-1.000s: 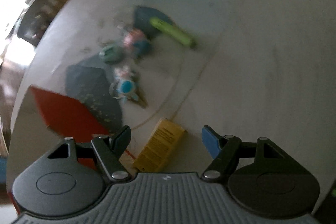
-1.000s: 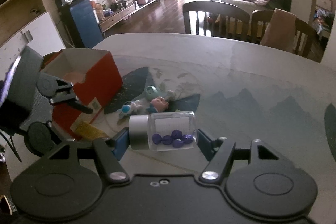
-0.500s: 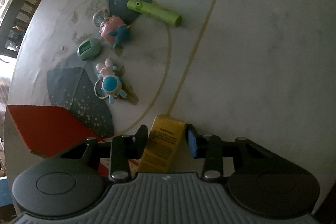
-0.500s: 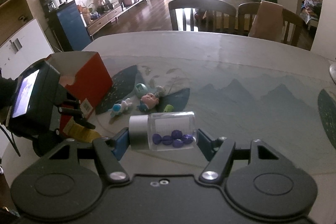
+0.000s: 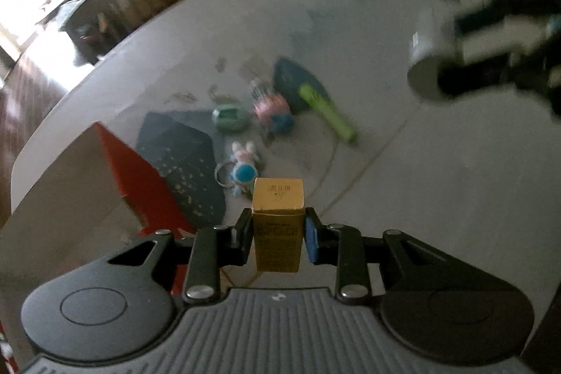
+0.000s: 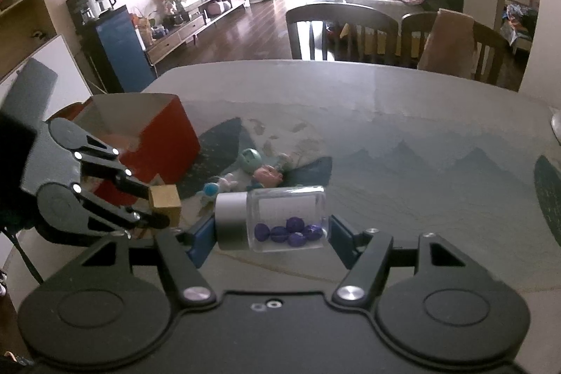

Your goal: Organize rigid objects

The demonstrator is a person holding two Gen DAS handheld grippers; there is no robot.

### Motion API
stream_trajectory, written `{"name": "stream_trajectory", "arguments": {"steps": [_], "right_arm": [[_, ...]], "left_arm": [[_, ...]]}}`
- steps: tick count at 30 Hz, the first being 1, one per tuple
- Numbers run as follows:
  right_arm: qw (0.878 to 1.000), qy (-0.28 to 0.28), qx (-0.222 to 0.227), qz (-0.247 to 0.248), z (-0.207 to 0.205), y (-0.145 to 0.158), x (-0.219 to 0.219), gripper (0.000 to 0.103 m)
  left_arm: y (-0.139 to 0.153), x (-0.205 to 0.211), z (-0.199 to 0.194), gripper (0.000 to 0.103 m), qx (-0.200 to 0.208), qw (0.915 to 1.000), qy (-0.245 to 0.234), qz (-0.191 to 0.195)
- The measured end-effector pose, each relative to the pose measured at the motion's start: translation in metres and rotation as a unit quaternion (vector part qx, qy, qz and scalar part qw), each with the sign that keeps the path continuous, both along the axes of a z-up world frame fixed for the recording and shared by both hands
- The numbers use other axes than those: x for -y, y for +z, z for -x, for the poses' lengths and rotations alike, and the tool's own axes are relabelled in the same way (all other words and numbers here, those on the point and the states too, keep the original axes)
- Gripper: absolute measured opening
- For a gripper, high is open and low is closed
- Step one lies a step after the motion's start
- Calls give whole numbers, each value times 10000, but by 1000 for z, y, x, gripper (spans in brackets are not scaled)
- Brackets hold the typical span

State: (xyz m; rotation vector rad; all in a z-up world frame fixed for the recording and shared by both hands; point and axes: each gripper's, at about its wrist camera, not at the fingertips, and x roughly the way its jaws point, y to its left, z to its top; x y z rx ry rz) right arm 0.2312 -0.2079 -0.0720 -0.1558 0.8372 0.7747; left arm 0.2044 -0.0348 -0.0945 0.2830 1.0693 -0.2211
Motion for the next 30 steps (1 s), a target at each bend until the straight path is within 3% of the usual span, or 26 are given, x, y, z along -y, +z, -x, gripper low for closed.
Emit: {"name": "stream_trajectory", "arguments": {"steps": [5,8,21,30], "right_arm": [[9999,104,132,-38,11,11,-17,68],[9995,212,228,-56,18,20,-30,68],[9960,702,549,-38,44,41,-116,68],[9935,975,585,90,57,34,-182,68]], "left_arm": [[30,-20,10,29,511,9948,610,632],[50,-34,19,29,777,9904,819,799],[92,-118,51,29,1253,9771,1522,801],[94,-193,71,29,1254,9703,1957,668]]}}
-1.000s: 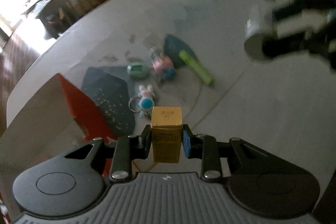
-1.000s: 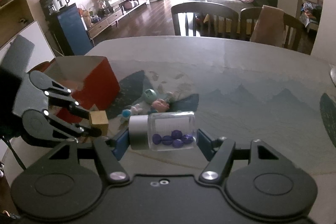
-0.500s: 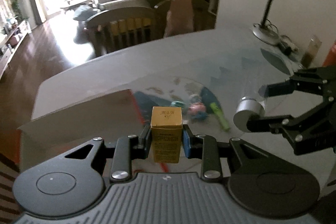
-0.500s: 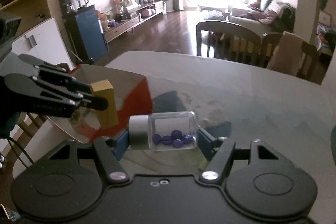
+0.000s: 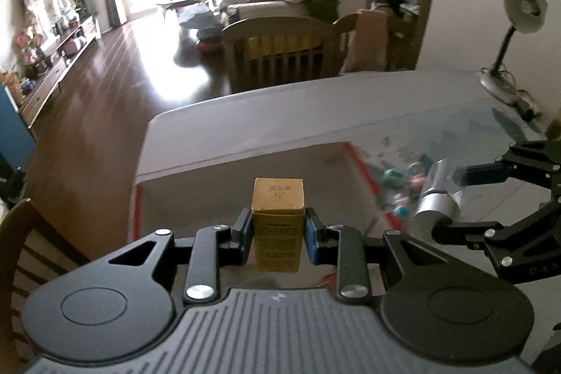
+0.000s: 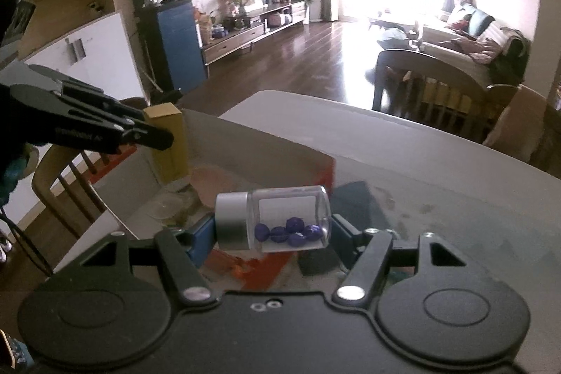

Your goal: Organize rigid objects

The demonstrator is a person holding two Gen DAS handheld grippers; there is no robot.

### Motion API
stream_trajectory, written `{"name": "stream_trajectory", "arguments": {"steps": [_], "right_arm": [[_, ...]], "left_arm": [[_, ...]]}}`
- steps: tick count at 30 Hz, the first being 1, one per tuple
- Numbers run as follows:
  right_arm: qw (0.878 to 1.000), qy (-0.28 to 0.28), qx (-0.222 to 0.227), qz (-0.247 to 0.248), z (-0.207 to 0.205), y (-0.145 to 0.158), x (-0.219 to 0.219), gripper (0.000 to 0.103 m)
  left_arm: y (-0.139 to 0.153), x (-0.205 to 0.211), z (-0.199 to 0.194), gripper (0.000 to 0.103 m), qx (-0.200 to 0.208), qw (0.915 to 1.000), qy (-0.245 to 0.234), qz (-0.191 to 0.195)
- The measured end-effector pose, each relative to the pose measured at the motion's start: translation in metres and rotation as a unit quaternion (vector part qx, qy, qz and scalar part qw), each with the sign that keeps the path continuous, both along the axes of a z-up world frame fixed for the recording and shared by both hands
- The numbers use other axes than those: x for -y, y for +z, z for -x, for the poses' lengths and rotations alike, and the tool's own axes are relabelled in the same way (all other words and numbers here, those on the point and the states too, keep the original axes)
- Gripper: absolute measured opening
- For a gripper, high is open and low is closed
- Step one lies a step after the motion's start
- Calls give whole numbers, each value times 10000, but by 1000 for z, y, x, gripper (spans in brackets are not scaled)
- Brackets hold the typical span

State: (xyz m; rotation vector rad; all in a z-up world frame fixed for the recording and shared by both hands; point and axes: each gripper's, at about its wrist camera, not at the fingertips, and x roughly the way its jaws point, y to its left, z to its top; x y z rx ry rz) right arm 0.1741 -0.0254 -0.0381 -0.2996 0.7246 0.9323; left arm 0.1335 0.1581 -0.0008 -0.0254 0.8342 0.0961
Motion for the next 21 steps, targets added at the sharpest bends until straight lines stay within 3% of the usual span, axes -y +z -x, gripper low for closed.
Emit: {"name": "stream_trajectory", "arguments": {"steps": [9,21], "right_arm": [[9991,61,2,428,3,-34,-63,68],[9945,157,-31,1032,3,-73,-104,67]], "left_arm": [[-35,-58,0,29,-406,9985,350,-110],[-87,-69,-16,29,-1013,9946,42,-218]]}}
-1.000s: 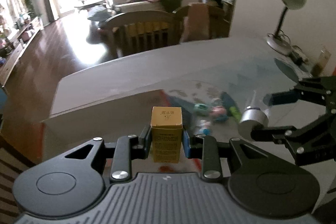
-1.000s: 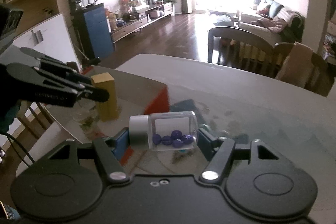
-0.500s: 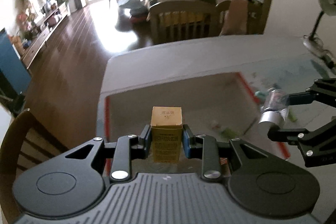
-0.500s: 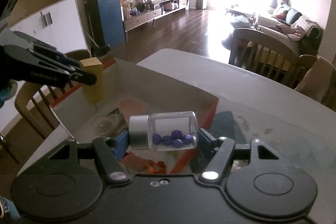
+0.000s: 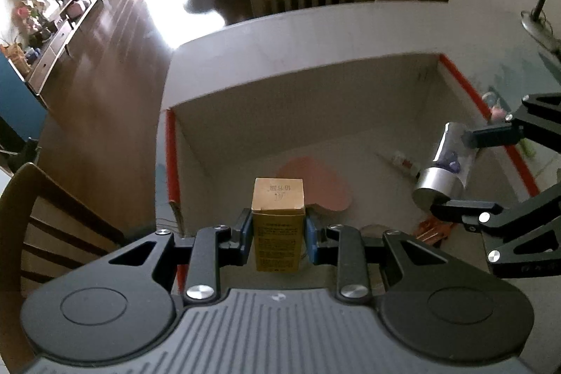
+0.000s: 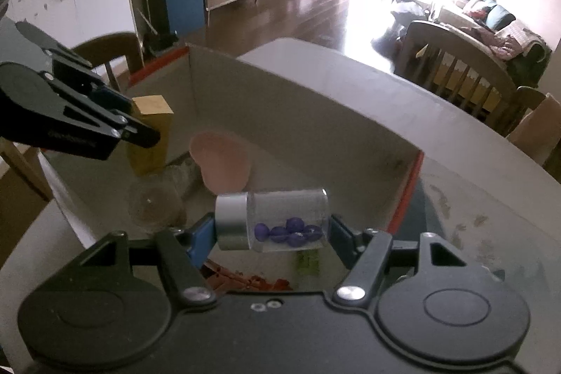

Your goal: Organize rigid objects

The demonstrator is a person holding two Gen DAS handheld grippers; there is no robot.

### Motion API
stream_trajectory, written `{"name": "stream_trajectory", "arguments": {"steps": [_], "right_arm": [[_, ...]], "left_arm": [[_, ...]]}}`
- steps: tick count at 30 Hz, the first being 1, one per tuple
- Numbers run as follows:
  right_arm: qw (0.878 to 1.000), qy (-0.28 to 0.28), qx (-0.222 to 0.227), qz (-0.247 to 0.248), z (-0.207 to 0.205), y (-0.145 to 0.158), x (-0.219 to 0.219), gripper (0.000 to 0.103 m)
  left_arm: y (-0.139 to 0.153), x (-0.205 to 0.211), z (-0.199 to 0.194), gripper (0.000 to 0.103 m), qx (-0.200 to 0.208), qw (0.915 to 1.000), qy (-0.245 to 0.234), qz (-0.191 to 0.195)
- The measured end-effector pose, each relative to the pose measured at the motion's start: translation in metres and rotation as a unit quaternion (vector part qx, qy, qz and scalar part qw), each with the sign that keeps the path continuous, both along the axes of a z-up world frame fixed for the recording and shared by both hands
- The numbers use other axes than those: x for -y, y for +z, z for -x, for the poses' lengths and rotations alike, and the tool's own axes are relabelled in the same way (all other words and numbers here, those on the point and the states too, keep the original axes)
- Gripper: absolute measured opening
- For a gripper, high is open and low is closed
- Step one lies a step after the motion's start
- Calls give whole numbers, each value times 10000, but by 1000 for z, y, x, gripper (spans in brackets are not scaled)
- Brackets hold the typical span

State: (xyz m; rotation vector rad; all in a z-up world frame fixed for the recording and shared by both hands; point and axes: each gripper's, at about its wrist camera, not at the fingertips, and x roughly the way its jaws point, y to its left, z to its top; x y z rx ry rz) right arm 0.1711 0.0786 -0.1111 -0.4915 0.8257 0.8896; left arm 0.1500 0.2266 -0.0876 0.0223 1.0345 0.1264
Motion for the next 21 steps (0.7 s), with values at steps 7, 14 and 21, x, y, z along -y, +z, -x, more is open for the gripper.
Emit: {"name": "stream_trajectory", "arguments": {"steps": [7,14,21], "right_arm": [[9998,-6,-78,158,4,-11,-4,68],[9996,17,-232,144,4,-11,-3,68],[9996,25,-278,-12,7,1,5,68]], "left_arm": [[-19,5,-4,29,-163,9997,-139,-83],[-19,10,-12,29,-219,9996,-117,-133],[-19,18,-14,29,-236,9994,-57,-256]]}}
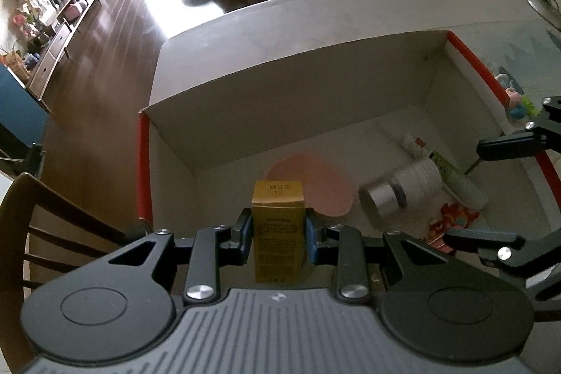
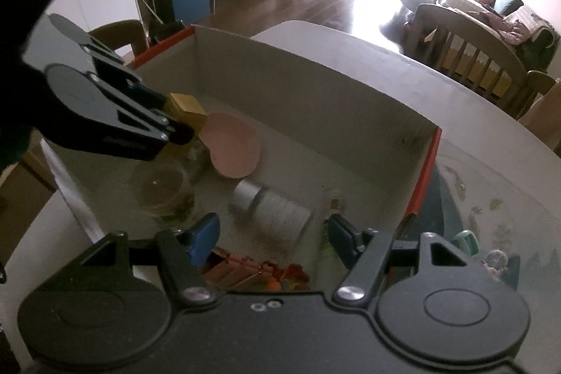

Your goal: Organize rigid objects

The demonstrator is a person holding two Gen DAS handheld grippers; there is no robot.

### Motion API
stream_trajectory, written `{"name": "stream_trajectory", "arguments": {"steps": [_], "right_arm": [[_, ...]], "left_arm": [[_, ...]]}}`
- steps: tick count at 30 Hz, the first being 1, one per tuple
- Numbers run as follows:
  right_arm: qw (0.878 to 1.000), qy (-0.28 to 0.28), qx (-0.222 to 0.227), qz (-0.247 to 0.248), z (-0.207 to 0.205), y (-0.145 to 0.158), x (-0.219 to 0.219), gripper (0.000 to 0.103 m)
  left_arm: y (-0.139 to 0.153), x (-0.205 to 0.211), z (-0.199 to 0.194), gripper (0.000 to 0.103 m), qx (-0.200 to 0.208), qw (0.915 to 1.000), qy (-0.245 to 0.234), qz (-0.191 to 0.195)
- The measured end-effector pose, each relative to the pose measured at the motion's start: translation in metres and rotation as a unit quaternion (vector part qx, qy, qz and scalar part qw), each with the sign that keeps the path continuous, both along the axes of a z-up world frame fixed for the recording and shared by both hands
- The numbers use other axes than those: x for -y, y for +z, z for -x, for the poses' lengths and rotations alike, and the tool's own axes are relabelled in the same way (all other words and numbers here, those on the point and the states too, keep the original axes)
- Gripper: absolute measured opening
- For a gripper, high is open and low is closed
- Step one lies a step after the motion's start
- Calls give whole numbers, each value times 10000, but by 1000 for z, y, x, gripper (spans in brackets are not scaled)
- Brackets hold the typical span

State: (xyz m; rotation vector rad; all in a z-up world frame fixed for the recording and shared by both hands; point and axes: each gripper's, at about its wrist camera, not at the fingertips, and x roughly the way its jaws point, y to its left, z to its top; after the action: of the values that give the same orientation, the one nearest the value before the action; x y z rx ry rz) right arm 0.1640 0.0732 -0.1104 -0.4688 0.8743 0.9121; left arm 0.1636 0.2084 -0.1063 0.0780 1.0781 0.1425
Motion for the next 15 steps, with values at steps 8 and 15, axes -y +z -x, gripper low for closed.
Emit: {"name": "stream_trajectory", "arguments": {"steps": [8,15], "right_arm": [[9996,-51,-11,-292,7,18,19,72],[9979,-179,-26,-627,11,39,47,73]], "left_arm": [[13,0,5,30,107,9998,158,68],[26,1,20,30,294,9990,284,187]]}}
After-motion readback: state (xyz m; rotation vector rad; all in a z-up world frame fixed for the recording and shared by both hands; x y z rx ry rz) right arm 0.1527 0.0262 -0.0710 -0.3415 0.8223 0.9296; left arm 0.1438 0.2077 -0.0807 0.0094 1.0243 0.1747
